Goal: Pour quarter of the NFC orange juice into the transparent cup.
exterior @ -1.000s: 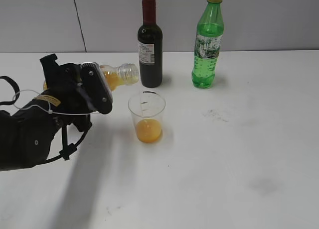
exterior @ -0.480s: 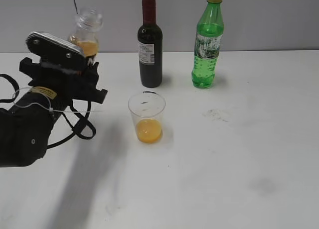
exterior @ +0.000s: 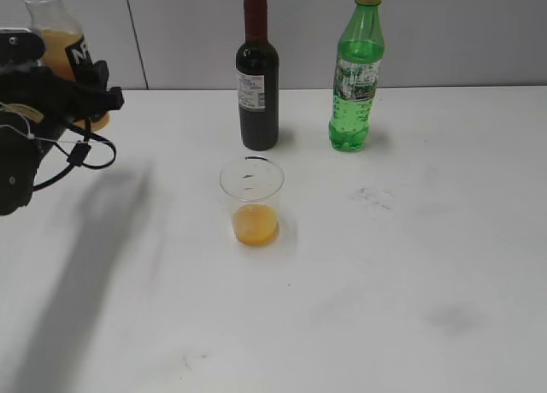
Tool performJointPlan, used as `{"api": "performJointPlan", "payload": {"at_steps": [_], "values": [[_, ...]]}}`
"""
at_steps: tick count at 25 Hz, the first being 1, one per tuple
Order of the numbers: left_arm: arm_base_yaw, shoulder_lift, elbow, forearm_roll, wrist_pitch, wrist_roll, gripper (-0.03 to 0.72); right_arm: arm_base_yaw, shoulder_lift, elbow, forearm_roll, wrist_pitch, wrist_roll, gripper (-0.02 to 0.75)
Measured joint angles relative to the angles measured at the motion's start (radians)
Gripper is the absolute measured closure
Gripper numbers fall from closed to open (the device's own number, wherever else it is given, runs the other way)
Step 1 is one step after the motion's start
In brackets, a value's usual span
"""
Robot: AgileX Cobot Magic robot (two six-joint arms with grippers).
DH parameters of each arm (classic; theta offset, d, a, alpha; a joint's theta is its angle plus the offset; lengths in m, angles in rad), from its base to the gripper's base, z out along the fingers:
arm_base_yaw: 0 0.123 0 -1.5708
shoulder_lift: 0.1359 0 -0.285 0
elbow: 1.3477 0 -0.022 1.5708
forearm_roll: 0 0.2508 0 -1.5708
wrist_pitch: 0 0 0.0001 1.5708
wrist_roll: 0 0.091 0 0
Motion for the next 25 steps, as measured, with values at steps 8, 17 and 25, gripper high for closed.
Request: {"api": "performJointPlan", "payload": {"at_steps": [8,17,25], "values": [[0.038,0.237,-0.247,0.029,0.007,-0.033,0.223,0.0,0.0,0.0,0.0,0.0,0.0,0.186],[0.038,0.382,-0.292,0.047,0.013,-0.103,0.223,0.0,0.0,0.0,0.0,0.0,0.0,0.186],[0.038,0.387,-0.294,0.084,-0.012,-0.136,0.041,0.0,0.0,0.0,0.0,0.0,0.0,0.186]]}}
